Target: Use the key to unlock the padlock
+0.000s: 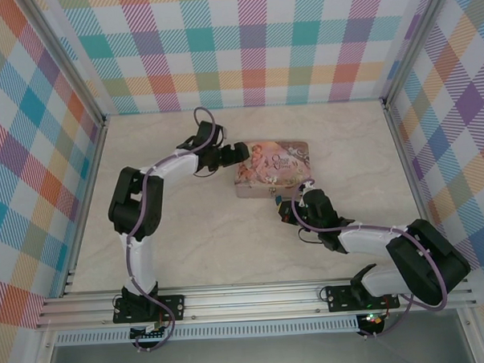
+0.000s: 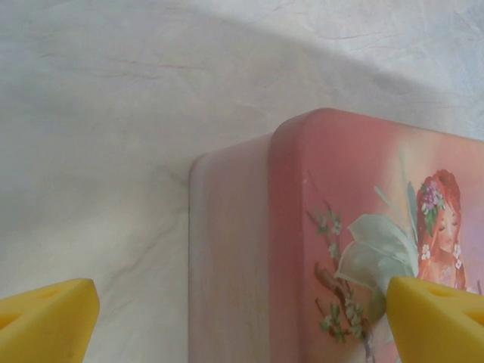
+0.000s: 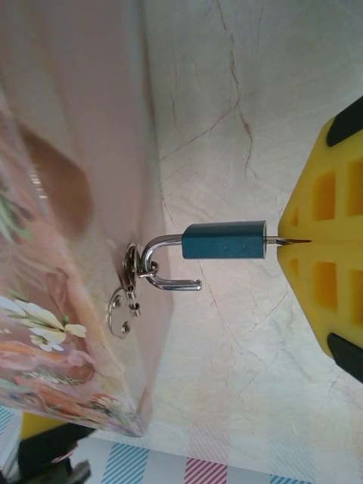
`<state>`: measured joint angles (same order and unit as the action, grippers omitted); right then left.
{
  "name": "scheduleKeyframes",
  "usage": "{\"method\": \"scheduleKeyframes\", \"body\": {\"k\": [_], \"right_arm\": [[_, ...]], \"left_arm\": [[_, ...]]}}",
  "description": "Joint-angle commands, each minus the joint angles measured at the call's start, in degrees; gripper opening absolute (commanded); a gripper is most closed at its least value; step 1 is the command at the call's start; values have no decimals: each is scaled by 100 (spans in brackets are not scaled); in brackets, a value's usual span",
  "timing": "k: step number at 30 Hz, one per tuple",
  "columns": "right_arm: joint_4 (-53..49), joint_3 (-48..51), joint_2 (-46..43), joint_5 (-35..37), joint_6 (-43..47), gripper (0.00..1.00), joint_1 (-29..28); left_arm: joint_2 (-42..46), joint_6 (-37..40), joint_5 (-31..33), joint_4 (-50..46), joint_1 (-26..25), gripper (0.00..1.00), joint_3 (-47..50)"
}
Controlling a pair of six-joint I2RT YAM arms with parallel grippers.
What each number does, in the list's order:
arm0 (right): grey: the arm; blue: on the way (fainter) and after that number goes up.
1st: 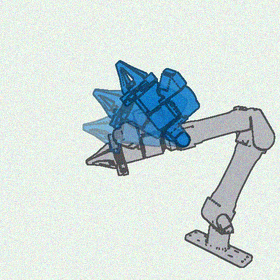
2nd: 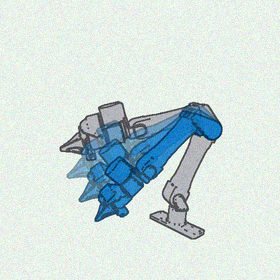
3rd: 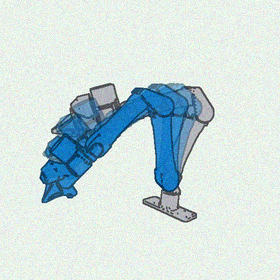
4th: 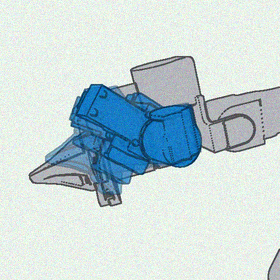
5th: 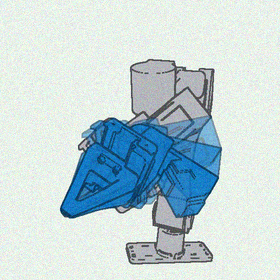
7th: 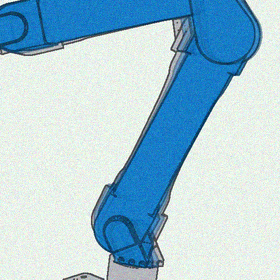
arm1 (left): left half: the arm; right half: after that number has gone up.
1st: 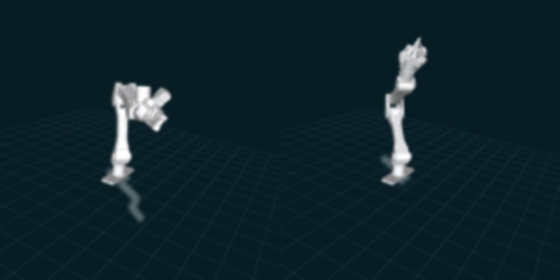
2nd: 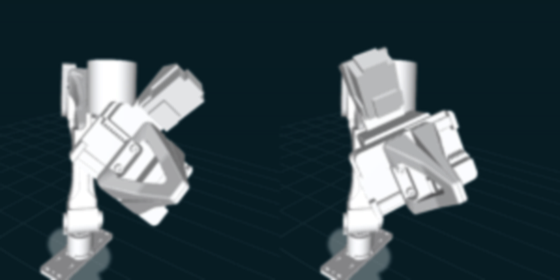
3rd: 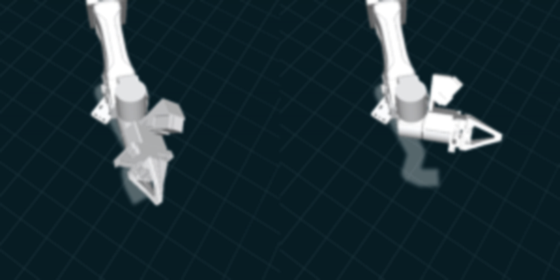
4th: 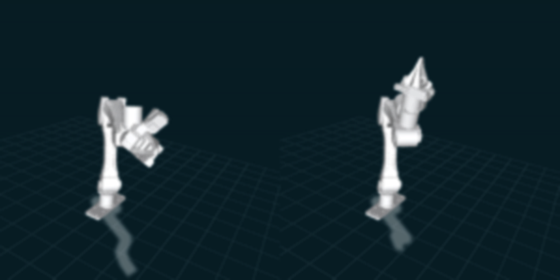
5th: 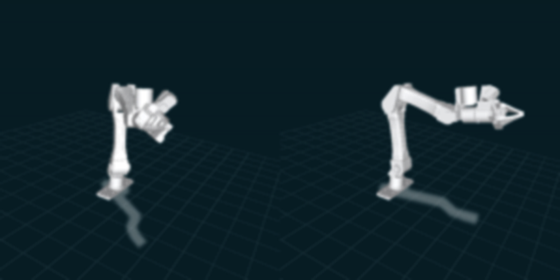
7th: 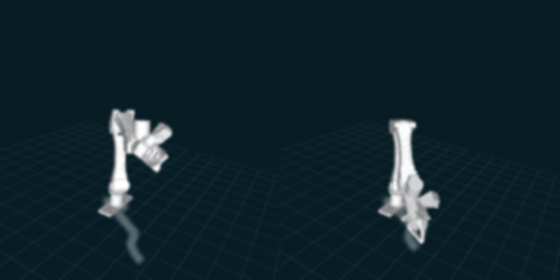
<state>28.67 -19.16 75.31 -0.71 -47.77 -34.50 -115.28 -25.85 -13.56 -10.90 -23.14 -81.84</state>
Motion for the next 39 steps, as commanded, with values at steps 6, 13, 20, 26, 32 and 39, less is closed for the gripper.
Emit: {"method": "scheduleKeyframes", "body": {"k": [6,13,20,26,32,39], "right_arm": [[86,33,207,-334,37,0,227],[490,70,491,-648,-62,0,430],[499,17,647,-738,-67,0,524],[490,17,717,-711,-40,0,563],[621,35,869,-694,21,3,567],[550,87,859,-642,131,17,576]], "left_arm": [[1013,66,438,-186,108,95,1472],[1621,-78,477,-55,108,95,2185],[1900,-83,563,-127,108,97,2255],[2258,1,920,-419,108,100,2026],[2811,89,1145,-749,109,100,1934],[3341,159,1344,-991,108,100,1887]]}}
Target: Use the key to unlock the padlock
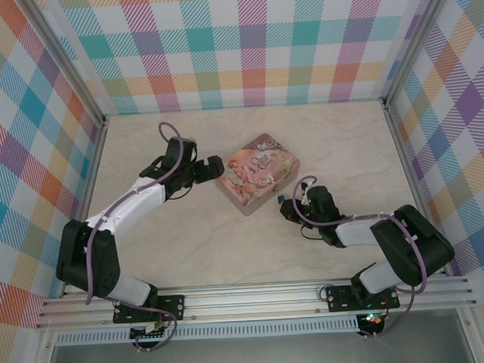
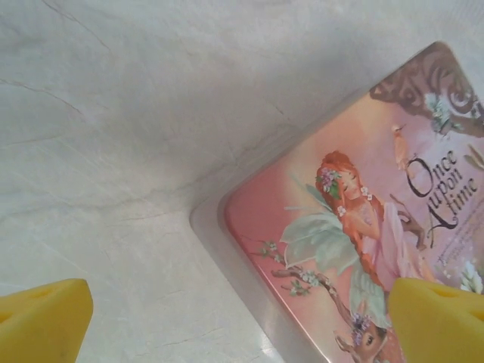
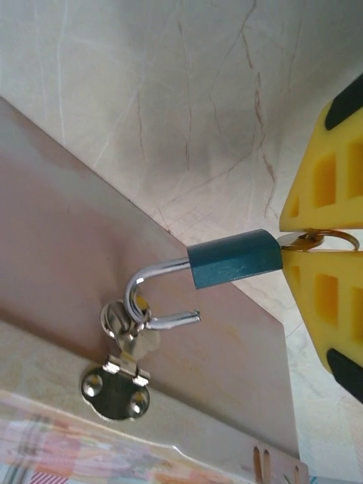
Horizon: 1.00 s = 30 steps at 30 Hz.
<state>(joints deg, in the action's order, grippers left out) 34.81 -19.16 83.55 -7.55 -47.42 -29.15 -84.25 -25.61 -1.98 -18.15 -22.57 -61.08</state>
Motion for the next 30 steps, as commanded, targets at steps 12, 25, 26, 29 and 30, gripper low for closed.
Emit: {"method": "scheduleKeyframes", "body": {"k": [12,25,26,29,30], "right_arm": [[-607,182,-674,76,723,40,195],[1484,-71,554,-1147,366,46,524],[1638,-122,711,-1232,301,46,524],[1926,-280,1175,-1406,136,46,524],[2028,-303,1312,-1390,95,45,529]], "left_arm": [[778,229,224,-534,51,100,-369],[336,142,-73,-283,24,100,-475],[252,140,-74,-248,24,100,-475],[-59,129,-152,-199,24,100,-553],[-174,111,-167,-177,26,100,-563]]}}
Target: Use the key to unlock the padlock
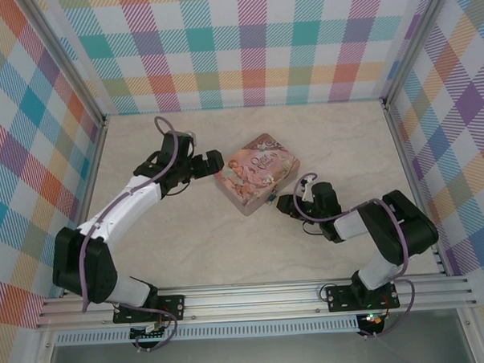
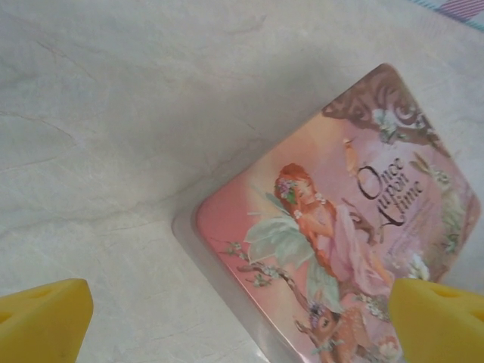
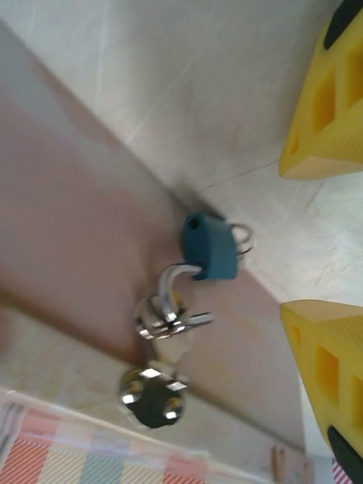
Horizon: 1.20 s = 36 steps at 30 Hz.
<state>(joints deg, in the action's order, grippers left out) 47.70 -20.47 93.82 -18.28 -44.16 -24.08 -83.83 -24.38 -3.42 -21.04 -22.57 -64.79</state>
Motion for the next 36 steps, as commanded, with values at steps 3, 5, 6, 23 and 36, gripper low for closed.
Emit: {"method": "scheduleKeyframes", "body": {"k": [3,5,6,23,36], "right_arm": [[957,-177,563,-186,-345,42,21],[1088,-177,715,-173,-397,42,23],[1169,-185,794,-183,-429,41,23],[2876,-120,1768,-489,-1015,28,368],[3289,-225,1992,-606,-1130,27,447]], "left_arm": [[-386,-47,-3,178,24,100,-165],[-438,-56,9,220,24,100,-140],[-477,-65,8,239,24,100,-122],[-873,-139,-13,433,24,100,-7],[-1061,-155,114,424,24,100,-6]]}}
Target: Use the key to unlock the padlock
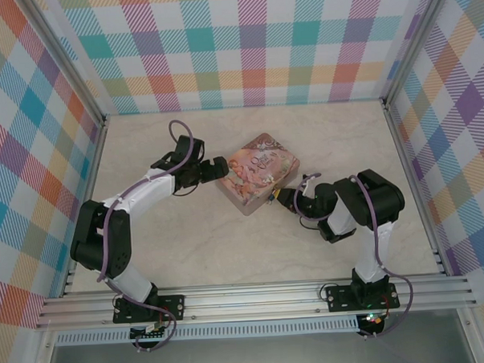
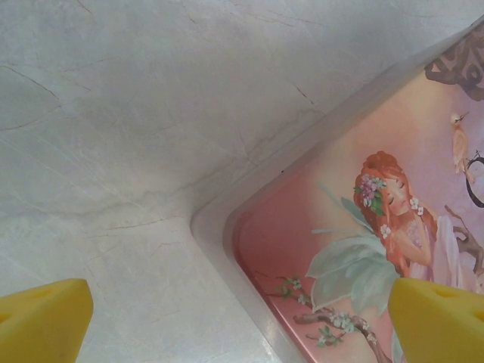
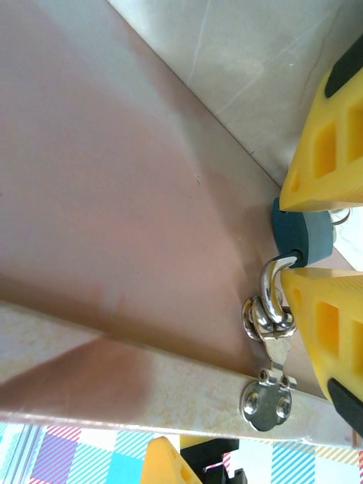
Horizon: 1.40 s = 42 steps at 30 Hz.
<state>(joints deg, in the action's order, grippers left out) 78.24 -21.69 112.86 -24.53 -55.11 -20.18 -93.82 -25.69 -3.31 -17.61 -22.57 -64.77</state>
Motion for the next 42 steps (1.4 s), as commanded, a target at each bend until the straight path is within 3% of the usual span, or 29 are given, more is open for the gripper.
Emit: {"method": "scheduleKeyframes", "body": {"k": [1,30,34,42], "right_arm": [[236,-115,79,17,-32,27,74],[236,-583,412,-291,-134,23,54],[236,-649,412,-254,-172,20,23],[236,-534,66,82,-167,6,33]], "left_arm": [[-87,-19,107,73,24,100,-1],[-339,-67,114,124,24,100,140],[-341,-72,103,118,24,100,145],[-278,-42,184,122,24,100,162]]}}
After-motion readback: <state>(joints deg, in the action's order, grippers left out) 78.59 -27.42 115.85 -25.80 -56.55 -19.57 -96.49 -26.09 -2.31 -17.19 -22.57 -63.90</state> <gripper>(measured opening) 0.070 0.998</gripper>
